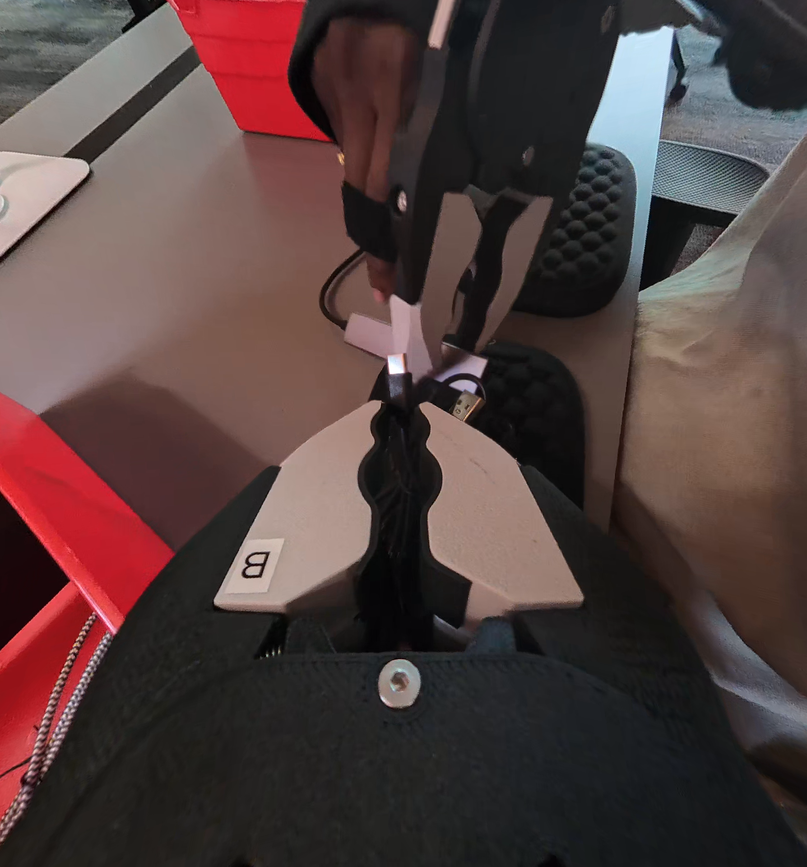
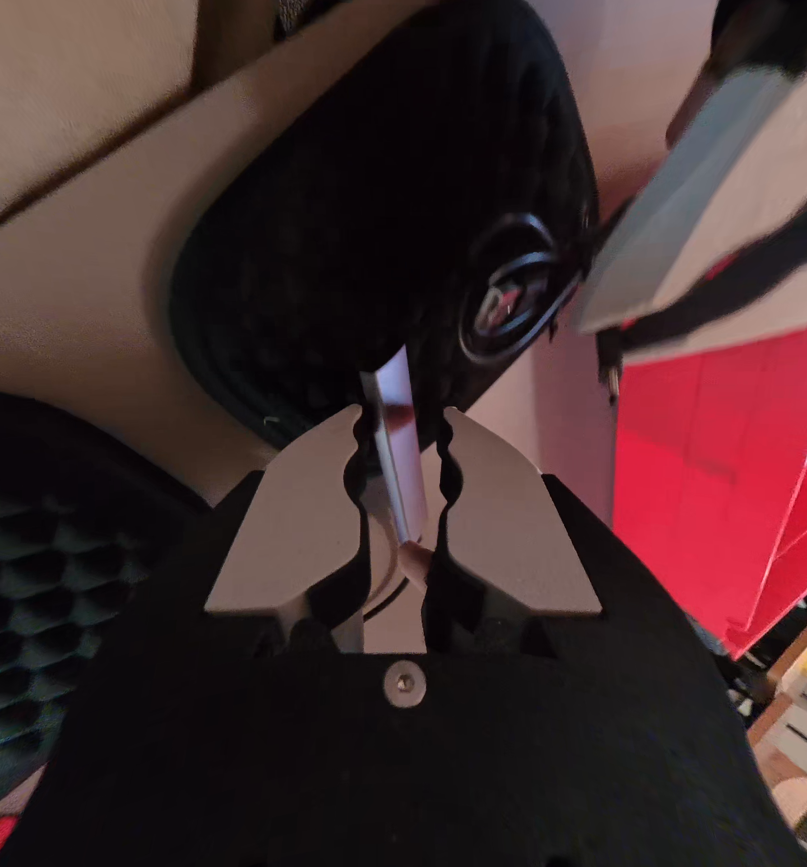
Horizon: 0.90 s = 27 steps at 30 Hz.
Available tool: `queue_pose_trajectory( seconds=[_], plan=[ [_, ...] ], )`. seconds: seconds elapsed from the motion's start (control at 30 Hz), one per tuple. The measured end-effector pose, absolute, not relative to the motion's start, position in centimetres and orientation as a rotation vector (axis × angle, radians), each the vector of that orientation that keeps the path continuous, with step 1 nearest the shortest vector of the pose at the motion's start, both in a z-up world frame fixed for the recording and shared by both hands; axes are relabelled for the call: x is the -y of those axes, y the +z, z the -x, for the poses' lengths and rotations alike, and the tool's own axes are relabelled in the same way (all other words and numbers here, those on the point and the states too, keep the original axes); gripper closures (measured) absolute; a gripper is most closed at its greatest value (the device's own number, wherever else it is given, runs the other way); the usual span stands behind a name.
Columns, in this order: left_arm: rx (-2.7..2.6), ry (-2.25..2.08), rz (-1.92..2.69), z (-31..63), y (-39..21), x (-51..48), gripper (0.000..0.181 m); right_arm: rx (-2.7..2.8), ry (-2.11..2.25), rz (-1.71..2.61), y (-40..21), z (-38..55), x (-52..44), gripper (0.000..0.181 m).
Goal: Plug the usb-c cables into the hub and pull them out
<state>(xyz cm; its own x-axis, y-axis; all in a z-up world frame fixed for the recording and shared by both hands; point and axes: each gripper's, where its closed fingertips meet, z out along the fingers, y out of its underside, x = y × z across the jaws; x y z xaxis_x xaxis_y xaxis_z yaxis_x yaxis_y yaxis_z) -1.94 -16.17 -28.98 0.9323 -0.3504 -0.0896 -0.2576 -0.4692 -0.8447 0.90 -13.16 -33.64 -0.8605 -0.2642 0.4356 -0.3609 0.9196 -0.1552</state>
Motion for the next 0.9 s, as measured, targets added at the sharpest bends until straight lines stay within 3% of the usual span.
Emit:
queue_pose_trajectory(
  seconds=[0.13,0.33,0.6,0.9],
  plan=[
    [-0.450,-0.103,2.129,2.0,-29.9,16.3,0.172,2.678,0.360,-0.377,-33.6,-0.4,11.4,0.155],
    [-0.465,-0.123,2.144,1.7,-30.3,16.0,0.172,2.610,0.384,-0.420,-34.6,1.3,11.3,0.173],
    [-0.479,-0.055,2.243,2.1,-31.4,16.6,0.172,2.728,0.406,-0.396,-32.4,-2.1,11.3,0.173],
    [-0.482,-0.046,2.251,2.2,-31.6,16.4,0.173,2.950,0.142,-0.392,-35.6,-3.5,13.0,0.173]
  ],
)
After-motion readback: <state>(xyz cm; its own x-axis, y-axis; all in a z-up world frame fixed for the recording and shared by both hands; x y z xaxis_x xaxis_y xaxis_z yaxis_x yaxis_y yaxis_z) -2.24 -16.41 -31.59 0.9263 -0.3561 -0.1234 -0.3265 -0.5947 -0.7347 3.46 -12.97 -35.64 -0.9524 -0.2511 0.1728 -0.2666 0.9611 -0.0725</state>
